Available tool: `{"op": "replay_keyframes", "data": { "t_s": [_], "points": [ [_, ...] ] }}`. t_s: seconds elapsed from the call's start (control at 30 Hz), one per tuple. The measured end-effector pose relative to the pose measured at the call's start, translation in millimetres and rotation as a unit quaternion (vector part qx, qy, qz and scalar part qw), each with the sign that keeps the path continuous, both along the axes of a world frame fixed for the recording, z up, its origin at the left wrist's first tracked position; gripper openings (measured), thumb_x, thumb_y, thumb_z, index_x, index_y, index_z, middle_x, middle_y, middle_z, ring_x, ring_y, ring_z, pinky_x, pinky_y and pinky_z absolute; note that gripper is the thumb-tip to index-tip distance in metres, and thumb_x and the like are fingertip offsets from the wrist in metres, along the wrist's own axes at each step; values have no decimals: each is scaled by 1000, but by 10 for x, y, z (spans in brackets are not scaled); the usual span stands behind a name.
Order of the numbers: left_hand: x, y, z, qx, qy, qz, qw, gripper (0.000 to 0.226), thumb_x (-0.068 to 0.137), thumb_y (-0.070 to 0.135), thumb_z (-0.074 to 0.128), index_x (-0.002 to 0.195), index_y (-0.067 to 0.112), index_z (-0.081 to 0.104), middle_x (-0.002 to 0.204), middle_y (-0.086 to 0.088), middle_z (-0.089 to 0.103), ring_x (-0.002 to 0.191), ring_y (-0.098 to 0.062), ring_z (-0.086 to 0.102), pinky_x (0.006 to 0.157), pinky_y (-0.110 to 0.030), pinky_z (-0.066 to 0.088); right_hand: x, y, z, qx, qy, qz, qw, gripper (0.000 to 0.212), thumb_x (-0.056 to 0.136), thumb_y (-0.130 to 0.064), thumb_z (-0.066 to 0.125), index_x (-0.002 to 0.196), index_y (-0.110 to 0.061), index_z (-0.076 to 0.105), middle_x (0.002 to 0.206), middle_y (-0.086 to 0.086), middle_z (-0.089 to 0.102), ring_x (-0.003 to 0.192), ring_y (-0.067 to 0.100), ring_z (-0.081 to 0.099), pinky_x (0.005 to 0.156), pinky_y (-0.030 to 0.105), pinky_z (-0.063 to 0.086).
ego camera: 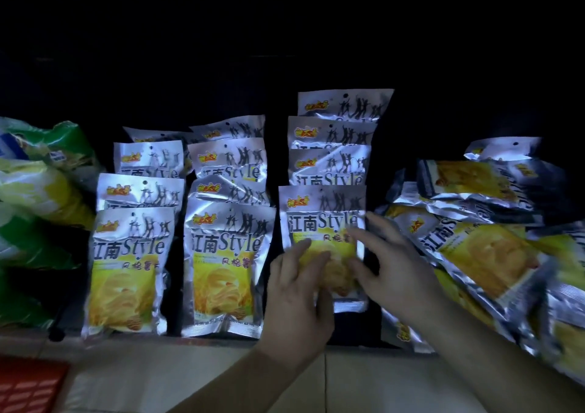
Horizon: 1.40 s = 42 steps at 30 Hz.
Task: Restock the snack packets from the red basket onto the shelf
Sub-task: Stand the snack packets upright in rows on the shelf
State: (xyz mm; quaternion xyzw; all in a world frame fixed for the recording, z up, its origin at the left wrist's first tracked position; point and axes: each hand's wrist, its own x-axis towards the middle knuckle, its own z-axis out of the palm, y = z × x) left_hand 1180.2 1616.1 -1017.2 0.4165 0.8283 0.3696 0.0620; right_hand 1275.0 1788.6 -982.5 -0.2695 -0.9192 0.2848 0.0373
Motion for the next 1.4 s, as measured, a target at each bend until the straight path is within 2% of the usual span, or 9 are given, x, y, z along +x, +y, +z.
{"op": "replay_keyframes", "data": {
  "t_s": [0.13, 0.27, 0.47, 0.57, 0.77, 0.93, 1.1, 1.3, 1.4],
  "points": [
    [172, 161, 166, 11, -185, -48, 981, 28, 92, 19, 58, 114, 31, 69, 101, 12, 70, 81, -4, 65, 71, -25, 53, 263, 296, 285, -43, -7, -45, 998, 44, 96, -38, 64, 139, -36, 57, 138, -14, 52, 120, 13, 58, 95, 39, 52],
    [552, 365, 137, -115, -339, -93, 929, 19, 91, 31, 61, 104, 44, 60, 81, 3, 75, 67, -19, 69, 63, -39, 55, 789, 530, 474, -3, -3, -151, 989, 20, 92, -36, 68, 112, -34, 72, 101, -13, 70, 88, 14, 66, 76, 37, 56],
    [863, 608, -59, -117, -375, -65, 917, 41, 87, 31, 65, 123, 49, 55, 76, 3, 71, 68, -20, 68, 62, -41, 58, 1335, 624, 447, 187, -26, -225, 956, 26, 83, -35, 73, 109, -31, 73, 110, -1, 62, 104, 30, 63, 69, 39, 56],
    [963, 738, 29, -74, -403, -49, 911, 50, 91, 15, 69, 122, 52, 56, 76, -17, 65, 59, -20, 52, 55, -34, 40, 1472, 716, 550, 173, -188, -247, 935, 41, 88, -52, 60, 126, -36, 59, 131, 1, 47, 126, 29, 44, 87, 41, 51],
    [1086, 997, 216, -8, -396, -18, 918, 50, 96, 4, 65, 110, 52, 66, 84, -33, 59, 67, -30, 59, 64, -60, 56, 1840, 760, 521, 33, -247, -249, 936, 57, 84, -58, 55, 138, -46, 40, 148, -1, 30, 146, 33, 20, 103, 48, 44],
    [1025, 974, 455, 0, -326, -26, 945, 48, 94, -1, 62, 110, 45, 67, 66, -24, 52, 53, -19, 40, 47, -27, 36, 2218, 799, 184, -84, -89, -199, 972, 68, 86, -33, 70, 147, -46, 43, 163, -11, 20, 156, 23, -3, 122, 36, 13],
    [853, 917, 1022, -14, -278, -69, 958, 56, 91, -6, 58, 120, 41, 65, 86, -27, 60, 56, -21, 47, 48, -25, 34, 2425, 845, 203, -79, 57, -257, 962, 51, 81, -14, 75, 128, -32, 65, 150, 3, 43, 145, 21, 37, 111, 30, 37],
    [843, 917, 1440, -22, -265, -133, 955, 62, 93, -8, 56, 126, 44, 61, 73, -3, 55, 54, -22, 46, 48, -29, 36, 2615, 664, 331, 21, -134, -310, 941, 42, 87, -48, 60, 125, -32, 65, 130, 3, 46, 119, 29, 53, 90, 36, 52],
    [923, 1014, 1490, -24, -245, -155, 957, 73, 92, -3, 64, 141, 49, 48, 102, 12, 58, 69, -15, 59, 61, -27, 52, 2665, 591, 313, 38, -112, -307, 944, 53, 85, -58, 54, 132, -36, 62, 135, 3, 45, 121, 32, 52, 93, 39, 50]
  ]
}}
